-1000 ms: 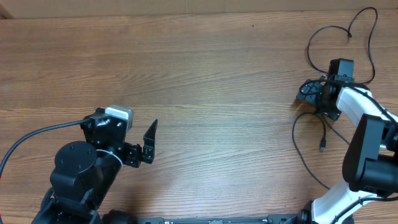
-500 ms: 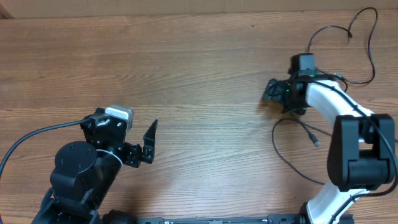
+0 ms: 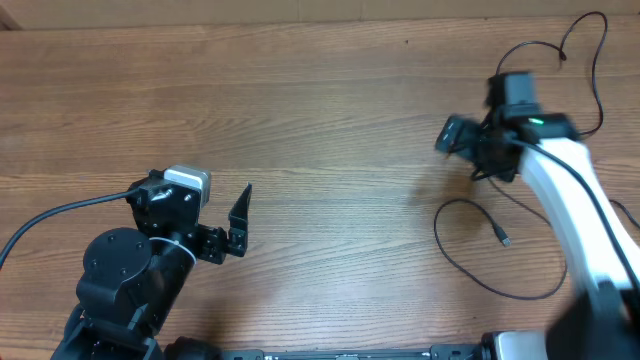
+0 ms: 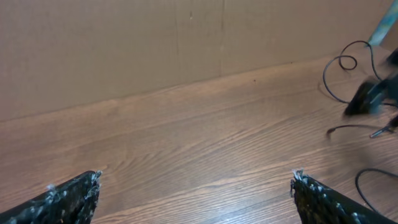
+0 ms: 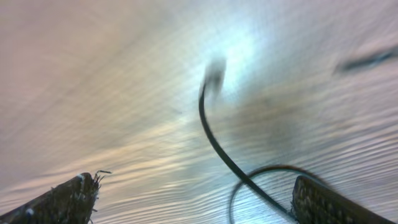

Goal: Untangle cables

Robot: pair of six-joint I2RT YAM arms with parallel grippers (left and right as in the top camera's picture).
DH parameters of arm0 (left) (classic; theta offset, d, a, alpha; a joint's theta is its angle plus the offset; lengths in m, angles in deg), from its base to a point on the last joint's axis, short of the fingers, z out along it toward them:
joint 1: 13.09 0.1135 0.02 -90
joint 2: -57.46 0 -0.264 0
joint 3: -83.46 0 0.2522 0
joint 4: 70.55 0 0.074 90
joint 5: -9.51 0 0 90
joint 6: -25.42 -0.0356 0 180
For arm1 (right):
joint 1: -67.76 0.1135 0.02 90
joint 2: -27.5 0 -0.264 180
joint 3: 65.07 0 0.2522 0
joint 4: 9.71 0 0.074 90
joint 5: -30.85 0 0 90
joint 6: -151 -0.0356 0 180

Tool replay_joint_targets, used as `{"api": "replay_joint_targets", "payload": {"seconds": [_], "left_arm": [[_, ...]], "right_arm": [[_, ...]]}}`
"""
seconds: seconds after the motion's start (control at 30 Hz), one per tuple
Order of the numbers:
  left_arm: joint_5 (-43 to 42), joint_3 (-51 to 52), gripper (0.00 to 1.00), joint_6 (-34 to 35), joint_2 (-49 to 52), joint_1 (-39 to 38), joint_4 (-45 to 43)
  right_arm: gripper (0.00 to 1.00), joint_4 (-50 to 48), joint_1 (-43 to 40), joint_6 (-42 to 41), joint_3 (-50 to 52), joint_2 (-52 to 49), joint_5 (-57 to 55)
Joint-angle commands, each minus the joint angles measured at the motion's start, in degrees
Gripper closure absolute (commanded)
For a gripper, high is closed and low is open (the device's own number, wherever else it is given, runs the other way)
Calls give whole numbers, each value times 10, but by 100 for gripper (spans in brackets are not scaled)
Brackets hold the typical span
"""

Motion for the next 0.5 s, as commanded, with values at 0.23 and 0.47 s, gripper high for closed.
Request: {"api": "replay_joint_targets", "payload": {"seconds": [0.23,0.47], "left_arm": [[6,-94,0,-11,1,2,51],[2,-176,0,2,1,2,164]], "right_arm": [[0,96,-1,42,-24,389,-10],[0,178,-1,42,-24,547,2]]}}
